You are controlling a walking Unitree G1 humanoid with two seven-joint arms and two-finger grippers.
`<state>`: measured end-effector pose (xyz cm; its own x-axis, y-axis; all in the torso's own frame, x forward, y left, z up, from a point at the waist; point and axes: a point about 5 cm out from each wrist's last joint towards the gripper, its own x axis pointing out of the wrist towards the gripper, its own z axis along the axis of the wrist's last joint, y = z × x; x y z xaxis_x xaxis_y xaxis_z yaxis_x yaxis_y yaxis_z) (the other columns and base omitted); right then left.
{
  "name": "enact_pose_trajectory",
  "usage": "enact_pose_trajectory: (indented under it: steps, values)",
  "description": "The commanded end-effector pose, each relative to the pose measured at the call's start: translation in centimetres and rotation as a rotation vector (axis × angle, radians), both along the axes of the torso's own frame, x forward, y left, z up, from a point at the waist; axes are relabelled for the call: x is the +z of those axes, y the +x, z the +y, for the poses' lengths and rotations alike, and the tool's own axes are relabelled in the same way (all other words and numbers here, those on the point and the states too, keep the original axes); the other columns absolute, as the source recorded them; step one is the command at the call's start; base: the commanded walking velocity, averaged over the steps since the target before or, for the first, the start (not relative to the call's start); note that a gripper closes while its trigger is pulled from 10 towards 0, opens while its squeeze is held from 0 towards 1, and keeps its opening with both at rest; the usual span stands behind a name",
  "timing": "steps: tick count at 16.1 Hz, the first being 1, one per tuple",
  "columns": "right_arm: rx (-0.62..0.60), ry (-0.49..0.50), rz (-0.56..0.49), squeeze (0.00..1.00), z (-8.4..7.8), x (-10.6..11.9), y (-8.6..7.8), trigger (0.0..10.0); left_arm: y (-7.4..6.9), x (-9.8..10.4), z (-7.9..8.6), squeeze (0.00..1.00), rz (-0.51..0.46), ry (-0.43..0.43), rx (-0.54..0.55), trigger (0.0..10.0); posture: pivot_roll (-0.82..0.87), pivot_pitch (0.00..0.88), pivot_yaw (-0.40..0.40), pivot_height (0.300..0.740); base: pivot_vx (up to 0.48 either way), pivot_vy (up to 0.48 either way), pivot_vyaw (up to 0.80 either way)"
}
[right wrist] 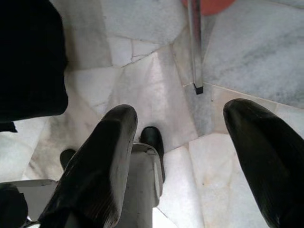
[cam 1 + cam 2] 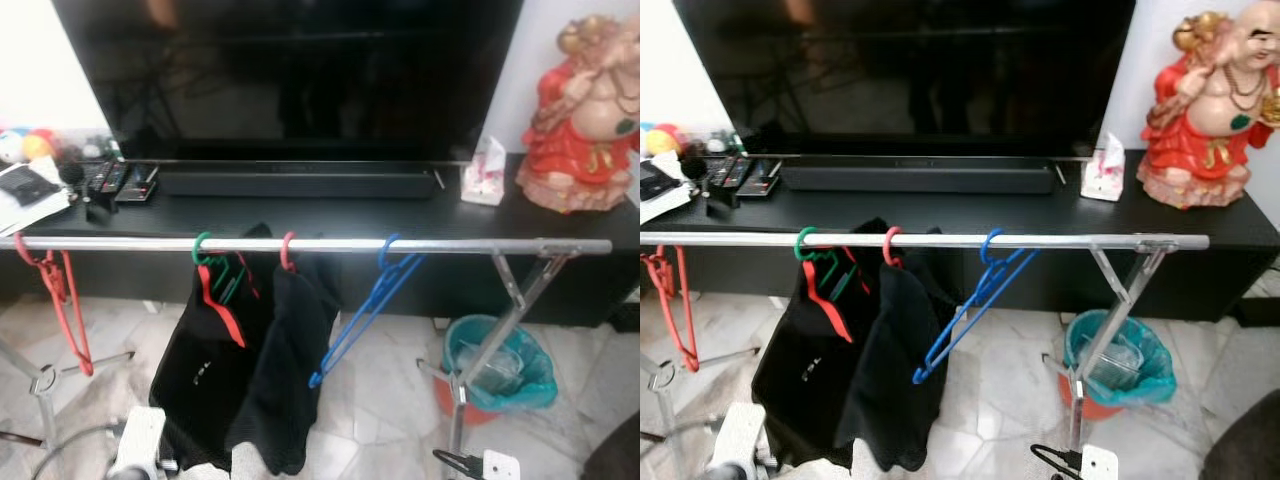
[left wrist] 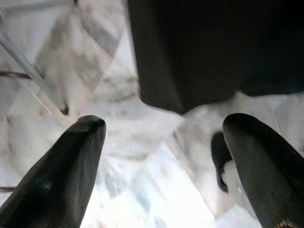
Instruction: Hang hanger
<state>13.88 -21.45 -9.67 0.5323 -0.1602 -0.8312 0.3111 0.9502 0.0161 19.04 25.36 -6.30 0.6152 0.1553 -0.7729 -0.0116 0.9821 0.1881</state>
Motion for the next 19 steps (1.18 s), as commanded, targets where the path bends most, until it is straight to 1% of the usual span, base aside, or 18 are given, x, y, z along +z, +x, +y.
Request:
enact_pose_trajectory:
  steps: [1,4,5,7,8,11,14,16,19]
  values:
    - [0.002,-0.012,0.004,0.0,-0.2,-0.1,-0.3,10.0,-0.2,-0.3,-0.4,0.0,0.035,0.024,-0.032,10.0,-0.03,0.0,0.06,0.74,0.0,0.0,0.0]
    - [-0.018,-0.026,0.013,0.0,-1.0,0.0,-0.7,10.0,0.2,-0.4,-1.1,0.0,0.026,0.024,-0.033,10.0,-0.01,0.0,0.058,0.74,0.0,0.0,0.0]
    - [-0.026,-0.027,0.015,0.0,-1.2,0.0,-0.8,10.0,0.1,-0.5,-1.2,0.0,0.029,0.026,-0.033,10.0,0.0,0.0,0.051,0.74,0.0,0.0,0.0]
    - [-0.022,-0.028,0.023,0.0,-1.5,0.0,-1.0,10.0,-0.9,-1.1,-1.3,0.0,0.062,0.013,-0.021,10.0,0.0,0.0,0.053,0.74,0.0,0.0,0.0]
    - [-0.022,-0.03,0.025,0.0,-1.6,0.0,-1.0,10.0,-1.1,-1.2,-1.4,0.0,0.066,0.004,-0.013,10.0,-0.01,0.0,0.057,0.74,0.0,0.0,0.0]
    - [-0.026,-0.034,0.026,0.0,-2.0,0.1,-1.0,10.0,-1.1,-1.3,-1.7,0.0,0.055,-0.008,-0.001,10.0,0.01,0.0,0.038,0.74,0.0,0.0,0.0]
    - [-0.014,-0.033,0.027,0.0,-1.8,0.1,-0.7,10.0,-1.2,-1.3,-1.3,0.0,0.067,0.008,0.023,10.0,0.02,0.0,0.021,0.74,0.0,0.0,0.0]
    - [-0.002,-0.033,0.02,0.0,-1.5,0.2,-0.3,10.0,-0.8,-1.0,-1.0,0.0,0.049,0.0,0.036,10.0,0.0,0.0,0.025,0.74,0.0,0.0,0.0]
    - [0.002,-0.034,0.016,0.0,-1.3,0.2,0.0,10.0,-0.9,-1.1,-1.2,0.0,0.064,0.006,0.031,10.0,-0.01,0.0,0.024,0.74,0.0,0.0,0.0]
